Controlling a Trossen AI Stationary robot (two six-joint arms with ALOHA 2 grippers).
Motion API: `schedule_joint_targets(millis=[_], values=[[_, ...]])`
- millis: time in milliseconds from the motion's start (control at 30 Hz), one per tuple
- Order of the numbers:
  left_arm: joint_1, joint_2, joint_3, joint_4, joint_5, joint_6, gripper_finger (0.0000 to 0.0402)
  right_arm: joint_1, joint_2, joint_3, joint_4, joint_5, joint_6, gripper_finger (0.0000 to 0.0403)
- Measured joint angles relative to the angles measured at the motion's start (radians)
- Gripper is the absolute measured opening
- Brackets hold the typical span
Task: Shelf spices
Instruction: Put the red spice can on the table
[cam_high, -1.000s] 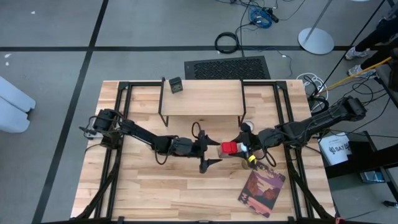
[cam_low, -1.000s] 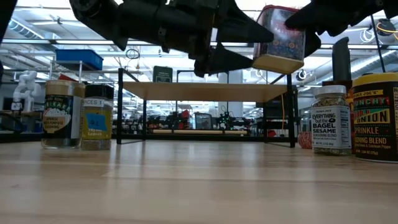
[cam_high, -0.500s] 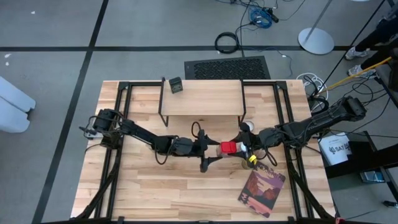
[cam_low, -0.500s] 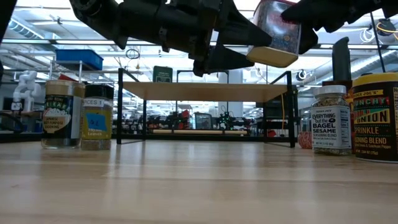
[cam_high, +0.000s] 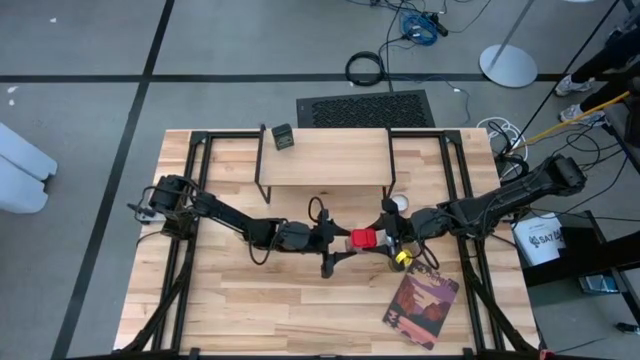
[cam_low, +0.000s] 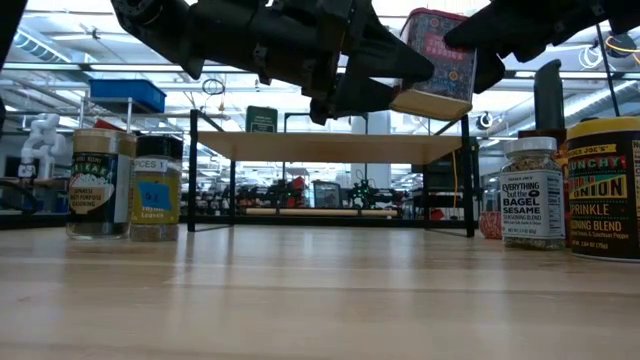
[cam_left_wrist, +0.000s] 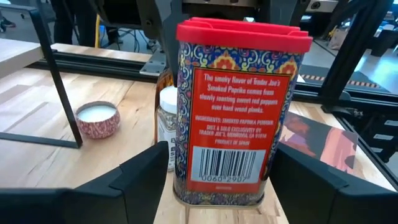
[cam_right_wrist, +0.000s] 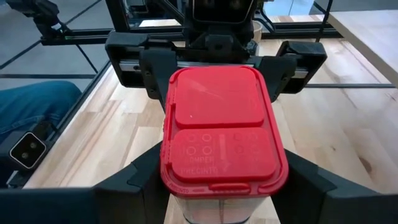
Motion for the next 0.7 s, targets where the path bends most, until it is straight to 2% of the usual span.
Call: schedule_joint_targets(millis=[300, 533, 700], values=[[0.0, -0.001, 0.0, -0.002, -0.008, -0.001, 0.0268, 0.0, 0.0, 0.0, 0.007, 0.001, -0.001, 0.0213], [0.0, -0.001, 0.0, -0.004, -0.012, 0.007, 0.0229, 0.0, 0.0, 0.0, 0.009, 0.003, 0.001, 0.0213], [0.0, -0.001, 0.0, -0.005, -0.007, 0.005, 0.0229, 0.0, 0.0, 0.0, 0.01, 0.001, 0.005, 0.0213]])
